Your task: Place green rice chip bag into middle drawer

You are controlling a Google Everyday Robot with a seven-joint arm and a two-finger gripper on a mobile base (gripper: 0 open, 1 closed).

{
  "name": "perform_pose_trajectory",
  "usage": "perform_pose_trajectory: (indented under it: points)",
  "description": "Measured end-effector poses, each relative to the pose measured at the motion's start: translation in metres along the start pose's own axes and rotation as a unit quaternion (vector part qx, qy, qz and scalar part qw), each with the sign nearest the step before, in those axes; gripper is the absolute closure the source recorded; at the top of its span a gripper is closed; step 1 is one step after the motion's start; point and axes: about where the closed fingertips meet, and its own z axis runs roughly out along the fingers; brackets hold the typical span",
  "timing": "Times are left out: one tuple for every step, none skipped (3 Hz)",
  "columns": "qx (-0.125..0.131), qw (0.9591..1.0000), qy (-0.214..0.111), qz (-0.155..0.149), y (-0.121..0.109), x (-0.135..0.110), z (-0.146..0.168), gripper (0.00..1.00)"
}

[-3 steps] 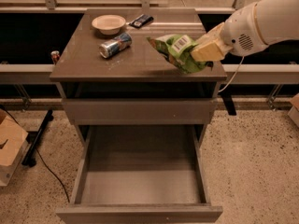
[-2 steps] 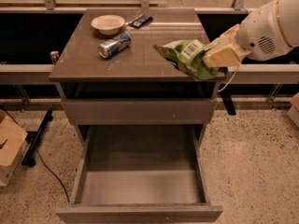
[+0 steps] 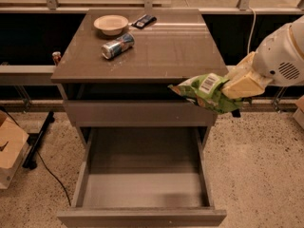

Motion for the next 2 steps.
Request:
perform_pose_trajectory:
  points:
    - [-0.027, 0.9990, 0.030, 0.016, 0.011, 0.028, 0.027, 1.00]
    - [-0.058, 0.9974, 0.032, 0.030, 0.017, 0.045, 0.064, 1.00]
